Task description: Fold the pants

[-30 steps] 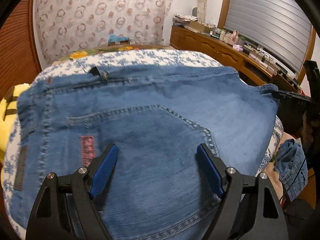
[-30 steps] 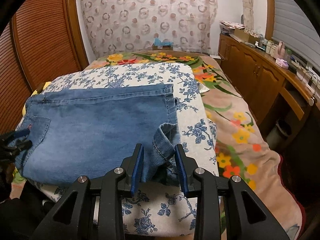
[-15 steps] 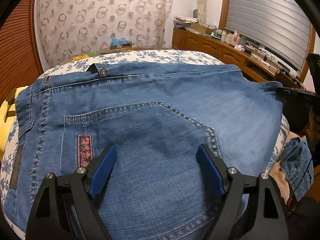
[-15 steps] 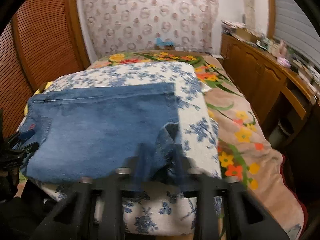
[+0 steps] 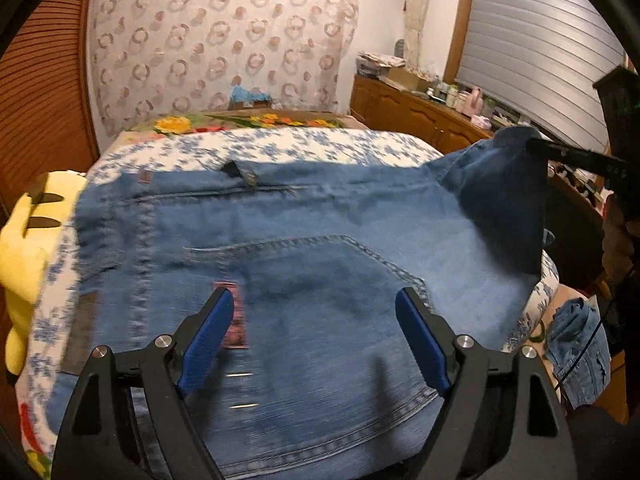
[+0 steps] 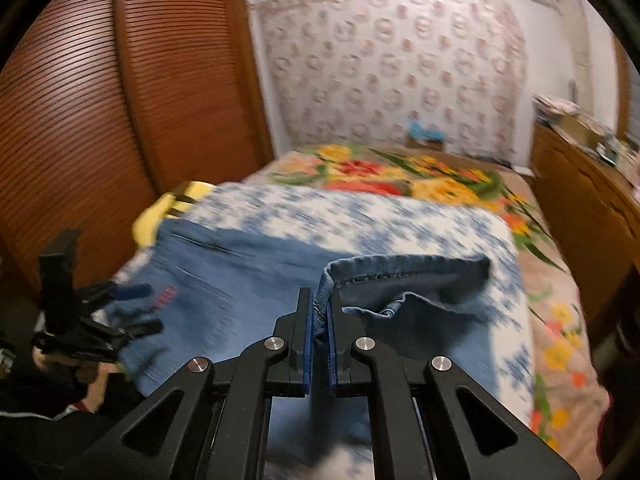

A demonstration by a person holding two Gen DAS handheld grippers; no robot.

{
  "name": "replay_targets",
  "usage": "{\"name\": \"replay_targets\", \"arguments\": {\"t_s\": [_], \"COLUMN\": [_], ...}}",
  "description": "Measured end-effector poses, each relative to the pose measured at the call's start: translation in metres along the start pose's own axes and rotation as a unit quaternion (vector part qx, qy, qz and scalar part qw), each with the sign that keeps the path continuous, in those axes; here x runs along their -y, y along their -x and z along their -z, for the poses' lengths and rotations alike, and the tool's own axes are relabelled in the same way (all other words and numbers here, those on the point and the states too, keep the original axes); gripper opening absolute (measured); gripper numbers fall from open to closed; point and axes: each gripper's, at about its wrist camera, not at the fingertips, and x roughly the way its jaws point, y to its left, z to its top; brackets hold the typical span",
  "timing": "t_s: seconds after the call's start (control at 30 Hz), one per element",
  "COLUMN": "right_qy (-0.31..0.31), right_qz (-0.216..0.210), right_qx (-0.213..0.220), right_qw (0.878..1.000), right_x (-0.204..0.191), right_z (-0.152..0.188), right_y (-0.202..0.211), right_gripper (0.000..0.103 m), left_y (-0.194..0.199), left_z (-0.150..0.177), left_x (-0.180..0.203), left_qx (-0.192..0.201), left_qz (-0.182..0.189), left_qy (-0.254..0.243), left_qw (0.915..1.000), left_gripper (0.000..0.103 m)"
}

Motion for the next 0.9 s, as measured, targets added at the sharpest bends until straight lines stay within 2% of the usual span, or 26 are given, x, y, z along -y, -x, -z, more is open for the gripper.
{"name": "replay_targets", "arguments": {"t_s": [0.33, 0.6, 0.73, 0.8, 0.9], "right_qy": [0.058, 0.065, 0.071, 0.069, 0.066], "right_qz": [-0.103, -0.136, -0.124, -0.115, -0.103], "right_qx": [0.006, -0.022, -0.026, -0.02, -0.01], "right_qw": [0.993, 0.988, 0.989, 0.991, 0.992], "right_x": [-0.073, -0.08, -0.083, -0.08, -0.08], "right_z": [-0.034, -0.047, -0.053, -0.057, -0.055], "right_y": [-0.043, -0.099, -0.101, -0.099, -0.091], "right_gripper": [0.006, 0.006, 0.019, 0.029, 0.036], "left_y": [0.035, 0.04, 0.037, 0.036, 0.032], "left_z": [0.0, 0.006, 0.007, 0.008, 0.007], "left_x": [-0.042, -0.067, -0.07, -0.068, -0.064], "left_qx": [0.031, 0.035, 0.032, 0.032, 0.031], "left_qz": [-0.036, -0.053, -0.051, -0.047, -0.04], "left_qy": [0.032, 0.059, 0.067, 0.065, 0.063], "left_qw": [0.9984, 0.9962, 0.996, 0.9962, 0.9968], "left_gripper": [0.084, 0.084, 0.084, 0.084, 0.084]}}
